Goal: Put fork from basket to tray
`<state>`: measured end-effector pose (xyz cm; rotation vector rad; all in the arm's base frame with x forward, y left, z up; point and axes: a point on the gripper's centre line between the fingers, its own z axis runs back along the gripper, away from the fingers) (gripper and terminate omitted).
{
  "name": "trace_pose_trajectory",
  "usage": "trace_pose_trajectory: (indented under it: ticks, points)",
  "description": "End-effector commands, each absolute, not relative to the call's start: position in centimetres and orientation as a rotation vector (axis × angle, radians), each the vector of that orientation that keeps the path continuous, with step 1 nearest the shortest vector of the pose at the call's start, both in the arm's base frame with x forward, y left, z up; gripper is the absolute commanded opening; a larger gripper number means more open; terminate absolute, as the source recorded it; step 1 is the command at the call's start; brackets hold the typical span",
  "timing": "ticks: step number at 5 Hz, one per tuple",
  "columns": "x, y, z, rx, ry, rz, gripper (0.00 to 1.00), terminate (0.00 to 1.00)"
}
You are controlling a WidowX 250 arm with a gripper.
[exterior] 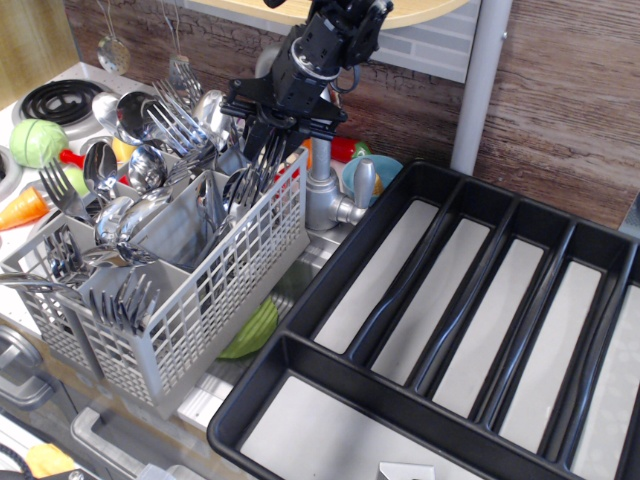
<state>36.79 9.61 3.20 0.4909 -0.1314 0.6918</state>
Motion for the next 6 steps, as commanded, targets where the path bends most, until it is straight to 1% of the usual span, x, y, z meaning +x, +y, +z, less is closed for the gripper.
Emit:
trace_pose_trajectory:
  ticks: [1, 2, 3, 4, 5, 6]
  points:
    - [38.2, 9.9, 8.3, 0.519, -0.269, 0.713, 0.00, 0.00]
    - [39.7, 10.5, 12.1, 0.529, -0.365, 0.734, 0.00, 0.00]
    - [40.8, 9.5, 16.0, 0.580, -0.451, 0.734, 0.00, 0.00]
    - [40.8, 7.2, 19.3, 0.645, -0.496, 0.740, 0.00, 0.00]
    - [40.9, 4.2, 22.1, 0.716, -0.587, 0.751, 0.00, 0.00]
    - [41.8, 0.9, 23.1, 0.687, -0.618, 0.779, 0.00, 0.00]
